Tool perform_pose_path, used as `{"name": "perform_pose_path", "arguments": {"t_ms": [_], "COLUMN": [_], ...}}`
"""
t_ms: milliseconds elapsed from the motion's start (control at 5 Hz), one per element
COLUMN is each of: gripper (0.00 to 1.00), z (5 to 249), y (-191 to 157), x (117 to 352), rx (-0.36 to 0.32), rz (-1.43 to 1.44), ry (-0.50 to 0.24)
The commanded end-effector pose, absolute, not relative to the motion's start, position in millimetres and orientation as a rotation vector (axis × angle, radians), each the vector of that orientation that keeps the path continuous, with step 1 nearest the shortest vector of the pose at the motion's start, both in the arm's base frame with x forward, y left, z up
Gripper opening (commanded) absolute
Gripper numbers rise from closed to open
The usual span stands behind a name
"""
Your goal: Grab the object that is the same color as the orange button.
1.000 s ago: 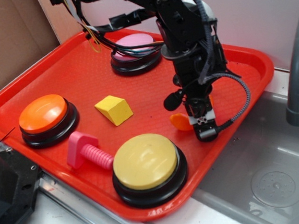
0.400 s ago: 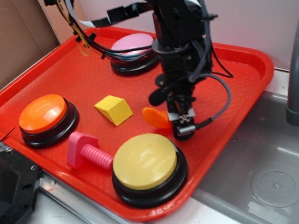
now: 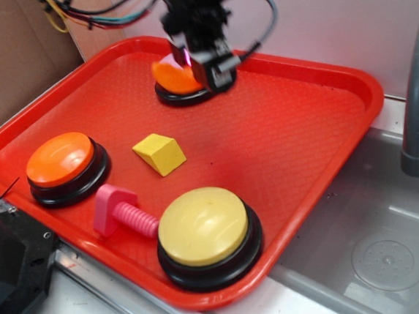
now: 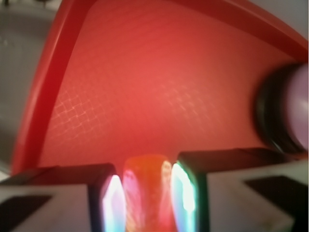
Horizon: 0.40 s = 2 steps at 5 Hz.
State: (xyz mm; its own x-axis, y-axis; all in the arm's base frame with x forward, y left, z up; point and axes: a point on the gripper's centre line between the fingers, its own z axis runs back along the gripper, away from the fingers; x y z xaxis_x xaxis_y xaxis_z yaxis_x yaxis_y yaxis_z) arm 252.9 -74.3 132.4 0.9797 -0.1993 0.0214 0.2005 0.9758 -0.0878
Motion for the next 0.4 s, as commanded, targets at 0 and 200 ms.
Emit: {"name": "perform_pose_path", "arguments": {"t_ms": [0,200], "gripper": [0.0,0.0], "z": [210,219], "y": [-33,-25], "x": [228,214], "rx": [-0.029,-0.032], "rz": [0.031,0.058], "ry": [-0.142,-0.163]}}
